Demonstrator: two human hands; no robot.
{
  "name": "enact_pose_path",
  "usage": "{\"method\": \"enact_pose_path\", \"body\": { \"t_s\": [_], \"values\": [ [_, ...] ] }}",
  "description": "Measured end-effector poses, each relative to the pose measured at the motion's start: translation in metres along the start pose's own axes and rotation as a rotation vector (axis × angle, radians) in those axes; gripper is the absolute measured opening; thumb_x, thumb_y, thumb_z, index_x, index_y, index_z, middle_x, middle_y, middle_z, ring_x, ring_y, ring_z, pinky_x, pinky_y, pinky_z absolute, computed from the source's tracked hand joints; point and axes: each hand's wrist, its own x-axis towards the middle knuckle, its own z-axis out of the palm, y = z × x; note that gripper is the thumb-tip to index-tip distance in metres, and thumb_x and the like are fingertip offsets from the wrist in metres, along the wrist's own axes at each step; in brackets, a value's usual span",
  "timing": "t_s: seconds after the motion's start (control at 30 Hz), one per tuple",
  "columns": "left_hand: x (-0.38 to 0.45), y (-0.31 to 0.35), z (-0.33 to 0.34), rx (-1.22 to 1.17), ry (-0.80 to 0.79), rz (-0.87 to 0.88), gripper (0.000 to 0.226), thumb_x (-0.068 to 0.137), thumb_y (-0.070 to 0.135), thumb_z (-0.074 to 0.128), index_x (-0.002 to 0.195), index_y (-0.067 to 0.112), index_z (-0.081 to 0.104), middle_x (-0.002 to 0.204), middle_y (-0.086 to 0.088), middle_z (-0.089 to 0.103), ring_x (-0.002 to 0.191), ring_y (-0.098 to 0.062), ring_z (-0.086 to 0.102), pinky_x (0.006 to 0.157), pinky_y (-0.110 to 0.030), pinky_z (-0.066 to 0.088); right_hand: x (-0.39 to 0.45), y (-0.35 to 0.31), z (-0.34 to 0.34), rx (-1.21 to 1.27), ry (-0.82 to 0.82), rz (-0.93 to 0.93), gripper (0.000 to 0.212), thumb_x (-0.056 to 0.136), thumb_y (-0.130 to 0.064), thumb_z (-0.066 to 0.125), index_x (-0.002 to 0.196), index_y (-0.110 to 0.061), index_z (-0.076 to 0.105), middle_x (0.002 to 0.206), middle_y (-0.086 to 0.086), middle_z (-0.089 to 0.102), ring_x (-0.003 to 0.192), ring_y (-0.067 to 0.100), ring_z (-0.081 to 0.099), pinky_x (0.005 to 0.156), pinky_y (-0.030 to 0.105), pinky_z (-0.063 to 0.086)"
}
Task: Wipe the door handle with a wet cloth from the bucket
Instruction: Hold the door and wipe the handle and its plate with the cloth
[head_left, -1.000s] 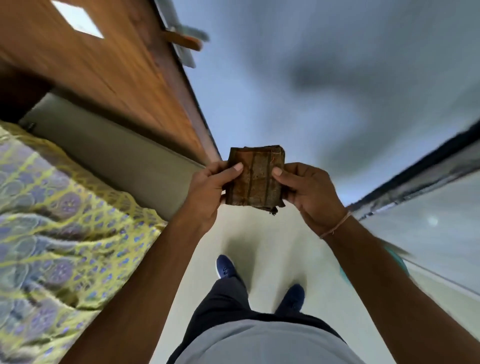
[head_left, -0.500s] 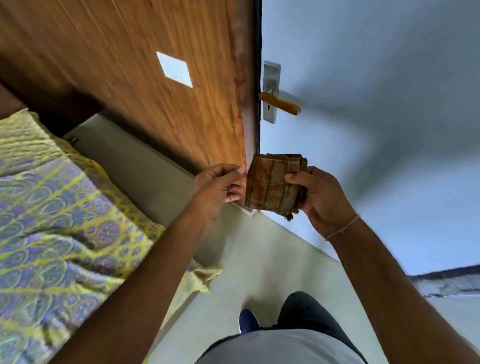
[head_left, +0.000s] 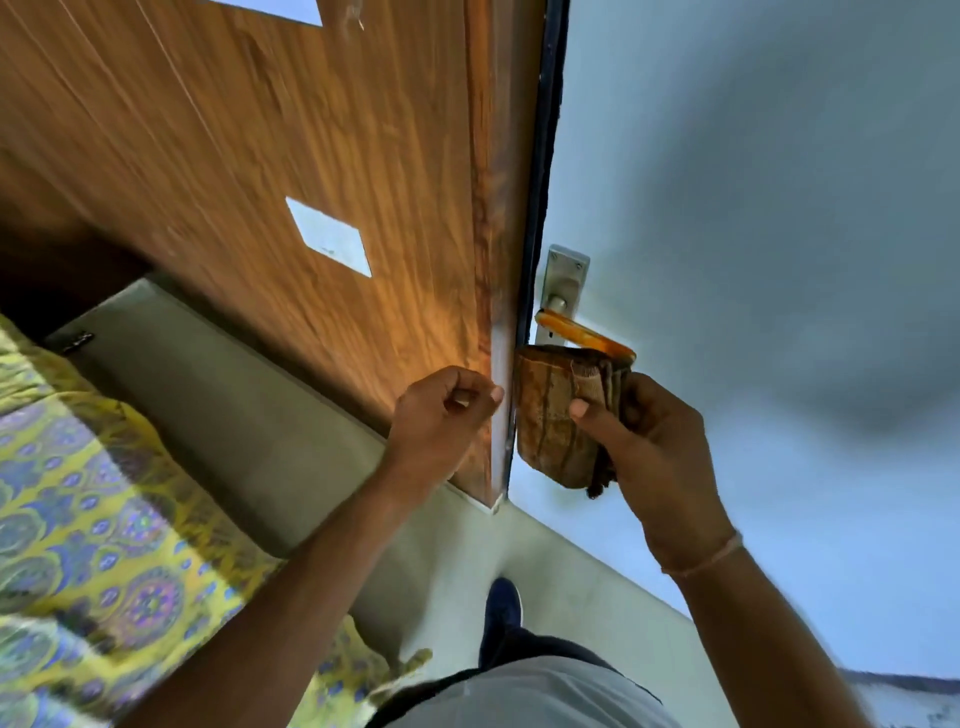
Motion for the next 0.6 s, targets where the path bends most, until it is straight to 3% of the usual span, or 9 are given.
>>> {"method": "enact_pose_path", "body": {
  "t_s": [0.07, 0.17, 0.27, 0.4, 0.5, 0.6],
  "values": [
    [0.013, -0.008, -0.001, 0.150, -0.014, 0.089, 0.014, 0.098, 0.028, 0.077, 0.108, 0.018, 0.076, 0.096, 0.016, 0.074, 0.087, 0.006, 0.066, 0.074, -0.008, 0.049, 0.014, 0.002, 0.006, -0.047, 0.044, -0.029, 0.019, 0.094, -0.014, 0.076, 0.113, -0.012, 0.075, 0.090, -0.001, 0.081, 0.073, 0.018, 0.077, 0.054, 0.028, 0.061],
    [0.041, -0.021, -0.005, 0.365, -0.003, 0.261, 0.026, 0.099, 0.031, 0.075, 0.122, 0.020, 0.072, 0.113, 0.012, 0.072, 0.101, -0.003, 0.064, 0.085, -0.023, 0.055, 0.036, 0.001, 0.010, -0.093, 0.128, -0.036, 0.018, 0.092, -0.014, 0.078, 0.110, -0.013, 0.076, 0.085, -0.003, 0.080, 0.068, 0.008, 0.072, 0.058, 0.018, 0.055],
    [0.068, -0.025, -0.005, 0.503, 0.015, 0.515, 0.034, 0.101, 0.032, 0.072, 0.131, 0.017, 0.068, 0.129, 0.000, 0.068, 0.119, -0.019, 0.061, 0.096, -0.041, 0.058, 0.048, -0.003, 0.011, -0.073, 0.209, -0.025, 0.007, 0.092, -0.008, 0.077, 0.095, -0.010, 0.070, 0.065, 0.000, 0.073, 0.053, 0.013, 0.064, 0.052, 0.022, 0.051],
    [0.104, -0.023, 0.004, 0.552, 0.091, 0.841, 0.033, 0.099, 0.021, 0.073, 0.129, 0.007, 0.071, 0.138, -0.013, 0.067, 0.125, -0.030, 0.063, 0.098, -0.048, 0.057, 0.060, -0.005, 0.025, -0.092, 0.321, 0.020, 0.017, 0.092, -0.005, 0.075, 0.089, -0.005, 0.058, 0.055, 0.007, 0.065, 0.046, 0.021, 0.056, 0.047, 0.028, 0.047],
    [0.120, -0.027, 0.006, 0.548, 0.120, 0.979, 0.047, 0.091, 0.011, 0.077, 0.137, 0.003, 0.069, 0.157, -0.021, 0.052, 0.152, -0.037, 0.044, 0.118, -0.054, 0.046, 0.061, -0.007, 0.045, -0.085, 0.422, 0.043, 0.025, 0.089, -0.014, 0.078, 0.087, -0.007, 0.054, 0.056, 0.009, 0.065, 0.049, 0.022, 0.058, 0.050, 0.036, 0.050],
    [0.132, -0.028, -0.003, 0.489, 0.074, 1.077, 0.079, 0.083, 0.014, 0.082, 0.154, -0.001, 0.048, 0.167, -0.022, 0.033, 0.164, -0.032, 0.022, 0.132, -0.053, 0.027, 0.055, -0.018, 0.063, -0.130, 0.572, 0.027, 0.022, 0.080, -0.021, 0.076, 0.083, -0.018, 0.054, 0.057, 0.008, 0.067, 0.047, 0.021, 0.057, 0.051, 0.036, 0.050]
  ]
}}
